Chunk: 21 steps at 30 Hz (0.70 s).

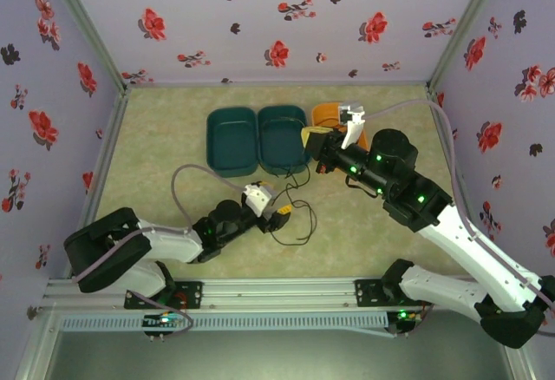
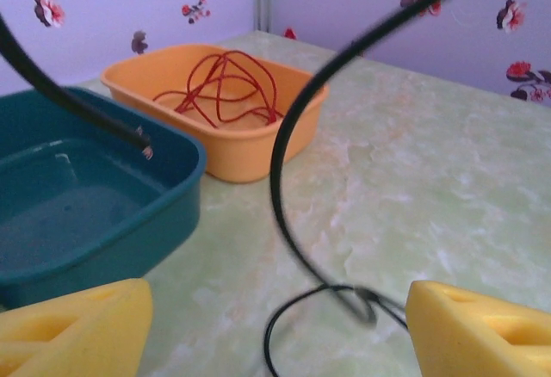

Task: Untangle the cables

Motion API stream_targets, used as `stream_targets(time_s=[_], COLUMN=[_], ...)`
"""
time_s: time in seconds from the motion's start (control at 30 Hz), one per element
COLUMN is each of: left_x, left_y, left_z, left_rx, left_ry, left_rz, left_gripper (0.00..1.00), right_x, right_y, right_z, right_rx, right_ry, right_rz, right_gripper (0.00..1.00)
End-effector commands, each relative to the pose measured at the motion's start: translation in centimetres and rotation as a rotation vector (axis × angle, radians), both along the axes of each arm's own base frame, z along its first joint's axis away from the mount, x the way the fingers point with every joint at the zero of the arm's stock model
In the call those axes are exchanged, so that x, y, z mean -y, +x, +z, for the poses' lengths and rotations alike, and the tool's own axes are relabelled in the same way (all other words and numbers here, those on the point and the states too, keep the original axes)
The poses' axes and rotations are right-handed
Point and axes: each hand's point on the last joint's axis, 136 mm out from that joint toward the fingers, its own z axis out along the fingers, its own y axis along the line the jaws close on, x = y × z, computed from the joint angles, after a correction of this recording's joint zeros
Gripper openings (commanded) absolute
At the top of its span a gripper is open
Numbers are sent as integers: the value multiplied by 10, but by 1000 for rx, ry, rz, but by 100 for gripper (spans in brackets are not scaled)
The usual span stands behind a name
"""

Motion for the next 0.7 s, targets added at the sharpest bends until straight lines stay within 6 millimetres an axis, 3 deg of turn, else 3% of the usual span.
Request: stream_targets(time_s=[0.0, 0.37, 0.43, 0.47, 0.57, 0.67], left_x=[8, 3, 1, 0, -3, -12], left_y=[6, 20, 22, 23, 23, 22], left_z=[30, 18, 14, 13, 8, -1], left_rx=[60, -10, -28, -37, -68, -117], left_ry=[-83, -92, -90, -90, -81, -52], left_rz=[21, 119, 137, 146, 158, 187], left_gripper=[78, 75, 64, 52, 28, 14], right_x=[-1, -5, -5, -4, 0, 8], right_y=[-5, -10, -10, -10, -8, -5], right_z=[23, 33, 33, 33, 33, 33], right_rx=[40, 55, 57, 58, 66, 79], right_ry=[63, 100, 99, 98, 80, 46], right_rz=[18, 58, 57, 53, 28, -16], right_gripper=[0, 0, 0, 0, 0, 0])
